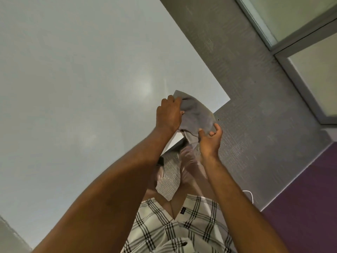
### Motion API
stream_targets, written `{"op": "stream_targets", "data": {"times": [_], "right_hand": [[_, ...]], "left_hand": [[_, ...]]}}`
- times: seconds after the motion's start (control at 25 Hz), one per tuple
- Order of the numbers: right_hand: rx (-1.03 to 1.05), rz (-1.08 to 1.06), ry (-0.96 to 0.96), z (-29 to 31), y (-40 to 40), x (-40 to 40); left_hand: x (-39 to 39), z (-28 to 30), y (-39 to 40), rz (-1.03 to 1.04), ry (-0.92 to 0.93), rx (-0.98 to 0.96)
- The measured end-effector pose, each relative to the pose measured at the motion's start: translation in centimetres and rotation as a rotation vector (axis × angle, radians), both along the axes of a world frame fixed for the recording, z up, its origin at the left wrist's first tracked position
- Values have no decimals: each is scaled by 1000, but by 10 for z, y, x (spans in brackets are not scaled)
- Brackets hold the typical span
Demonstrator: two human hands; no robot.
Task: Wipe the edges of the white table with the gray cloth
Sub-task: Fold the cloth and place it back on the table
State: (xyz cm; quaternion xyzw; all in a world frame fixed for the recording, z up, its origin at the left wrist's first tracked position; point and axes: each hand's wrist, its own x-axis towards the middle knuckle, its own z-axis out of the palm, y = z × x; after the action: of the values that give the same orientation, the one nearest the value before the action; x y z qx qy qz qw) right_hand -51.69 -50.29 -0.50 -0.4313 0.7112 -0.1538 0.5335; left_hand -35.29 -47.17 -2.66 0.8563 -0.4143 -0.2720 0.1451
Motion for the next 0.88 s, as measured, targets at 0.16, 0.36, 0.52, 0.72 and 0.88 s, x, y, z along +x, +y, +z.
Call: {"op": "stream_targets", "data": {"times": [0.16, 0.36, 0.52, 0.72, 0.88], "right_hand": [[23, 99, 55, 27, -2, -8], [-34, 320, 30, 76, 15, 4], [60, 455, -16, 102, 30, 40], [407, 677, -204, 122, 45, 113], [375, 934, -299, 130, 81, 175]], "left_hand": [[0, 3, 29, 198, 287, -31], [-6, 36, 91, 496, 516, -158], [9, 78, 140, 680, 475, -273], [37, 113, 212, 920, 299, -384], [70, 131, 266, 1094, 181, -471]]}}
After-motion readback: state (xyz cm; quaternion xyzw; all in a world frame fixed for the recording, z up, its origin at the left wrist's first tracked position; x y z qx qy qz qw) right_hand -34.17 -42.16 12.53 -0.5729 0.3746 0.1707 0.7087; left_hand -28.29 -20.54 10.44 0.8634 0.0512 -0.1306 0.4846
